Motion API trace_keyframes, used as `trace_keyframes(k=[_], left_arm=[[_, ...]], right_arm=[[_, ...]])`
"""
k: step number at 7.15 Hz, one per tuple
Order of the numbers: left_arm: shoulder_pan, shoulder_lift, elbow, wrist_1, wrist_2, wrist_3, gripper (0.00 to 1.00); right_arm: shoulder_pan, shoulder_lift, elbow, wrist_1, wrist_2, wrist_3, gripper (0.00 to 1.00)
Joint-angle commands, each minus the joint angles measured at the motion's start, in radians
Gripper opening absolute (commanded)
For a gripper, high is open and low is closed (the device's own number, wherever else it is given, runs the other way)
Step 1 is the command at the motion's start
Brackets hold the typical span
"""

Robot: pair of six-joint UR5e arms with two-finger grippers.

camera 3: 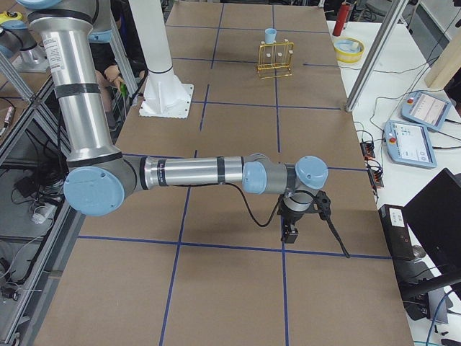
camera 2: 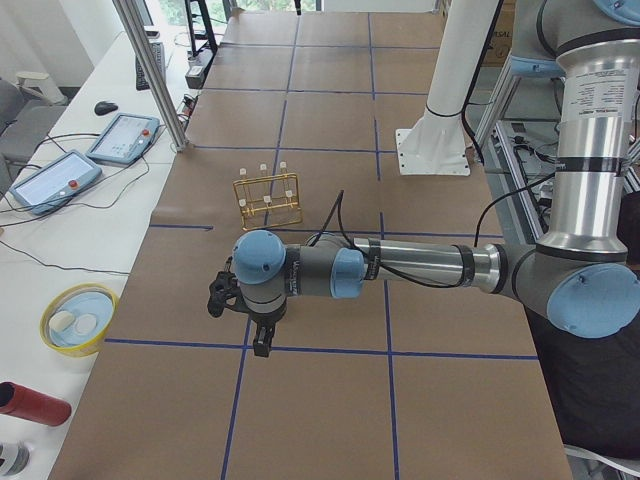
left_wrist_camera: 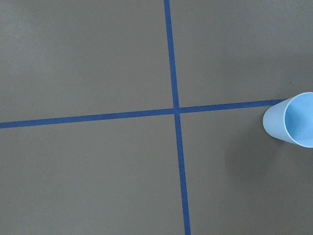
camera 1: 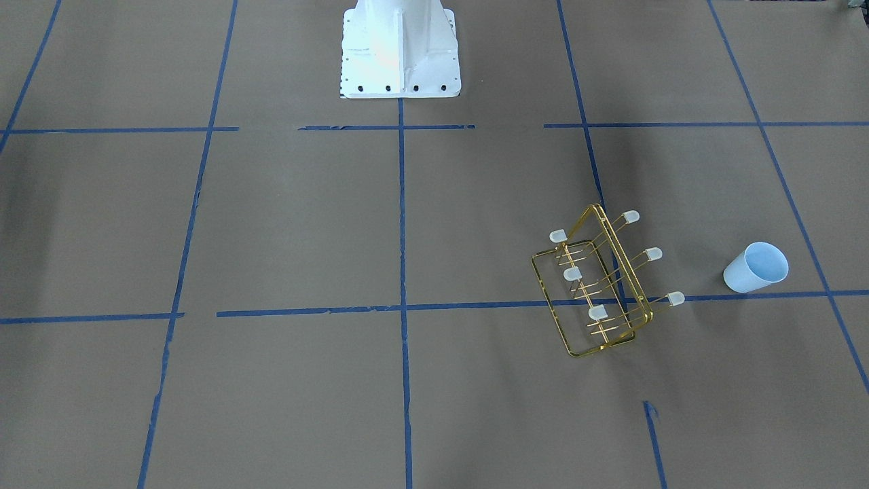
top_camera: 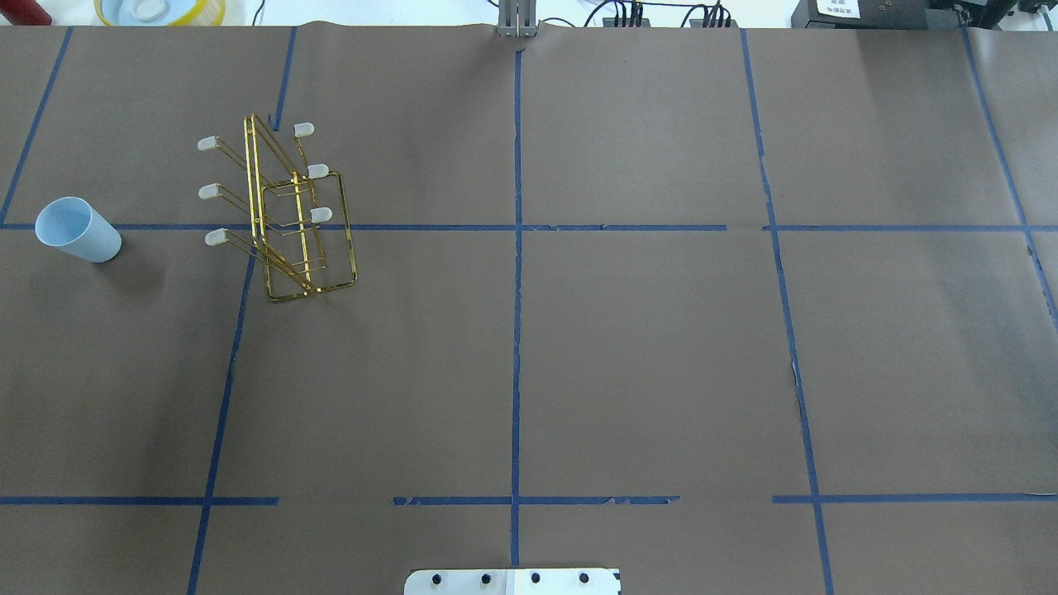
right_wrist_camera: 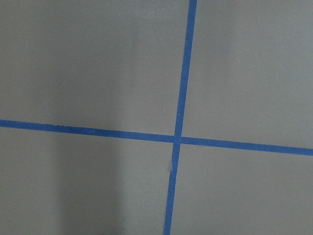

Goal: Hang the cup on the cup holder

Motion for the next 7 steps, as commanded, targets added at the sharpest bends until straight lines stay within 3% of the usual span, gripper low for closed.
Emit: trace_keyframes(k=[1,7], left_arm=[[0.000,0.002,-0.001,-0.003,0.000,0.002,1.00],[0.000,-0.009,0.010,-0.005,-0.003,-0.009,1.00]], right_arm=[[0.000,0.000,0.000,0.000,0.000,0.000,1.00],[0.000,0.000,0.000,0.000,0.000,0.002,1.00]])
